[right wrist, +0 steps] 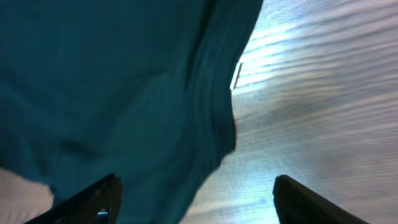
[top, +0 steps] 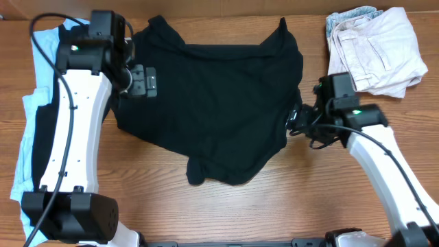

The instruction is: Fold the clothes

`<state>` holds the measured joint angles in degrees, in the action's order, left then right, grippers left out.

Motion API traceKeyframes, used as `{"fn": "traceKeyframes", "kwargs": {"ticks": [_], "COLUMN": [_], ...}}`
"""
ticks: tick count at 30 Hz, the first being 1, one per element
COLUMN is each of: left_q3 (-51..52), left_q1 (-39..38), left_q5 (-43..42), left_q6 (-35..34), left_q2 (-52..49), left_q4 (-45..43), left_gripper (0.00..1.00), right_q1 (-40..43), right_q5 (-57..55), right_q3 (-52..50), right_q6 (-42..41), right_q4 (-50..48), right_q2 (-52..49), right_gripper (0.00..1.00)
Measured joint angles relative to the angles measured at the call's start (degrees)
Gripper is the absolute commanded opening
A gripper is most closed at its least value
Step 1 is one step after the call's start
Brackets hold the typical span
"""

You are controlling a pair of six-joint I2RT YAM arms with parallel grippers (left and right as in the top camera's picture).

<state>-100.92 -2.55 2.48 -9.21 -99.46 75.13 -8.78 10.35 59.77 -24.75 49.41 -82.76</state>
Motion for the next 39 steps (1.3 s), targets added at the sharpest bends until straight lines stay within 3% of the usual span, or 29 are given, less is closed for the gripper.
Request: {"fn": "traceKeyframes", "kwargs": {"ticks": [5,12,19,24,30,37,38,39], "left_q3": [7.1,12.1,12.3,12.3,12.3,12.3,12.4,12.7], "left_q1": [0.0,0.0,0.0,0.0,0.0,0.0,0.0,0.0], "left_q5": [0.2,0.2,0.4,0.4,0.4,0.3,0.3,0.2], "left_q6": [-0.1,-0.1,-0.1,-0.1,-0.1,-0.1,-0.1,-0.1], "left_q2": [0.0,0.0,0.0,0.0,0.0,0.0,0.0,0.0], "left_q4": [-6.6,-9.6,-11.4,-12.0,-12.0,-11.0,-11.0,-11.0], "left_gripper": [1.0,1.0,1.0,1.0,1.0,1.0,1.0,1.0], "right_q1": [-0.6,-5.3,-8.5,-8.9,-7.0,5.1,6.4,7.5], "right_q5": [1.3,1.6,1.1,-1.0,-5.9,-5.8,-5.4,-4.7], "right_q3": [-3.9,-4.1,-4.1,-4.1,-4.1,-2.8,-2.2,-1.2], "right_q6": [-0.1,-0.7,-3.3,-5.2,-7.6,-3.9,-3.1,-2.0], "right_q4": [-6.6,-8.5,-9.5,-9.3,-8.5,-11.8,-12.1,-12.1], "right_q2": [-7.6,-14.8,-16.9,-16.9,-16.9,-17.0,-17.0,-17.0], "right_gripper": [0.76,0.72,0.36,0.04,0.04,0.04,0.09,0.27]}}
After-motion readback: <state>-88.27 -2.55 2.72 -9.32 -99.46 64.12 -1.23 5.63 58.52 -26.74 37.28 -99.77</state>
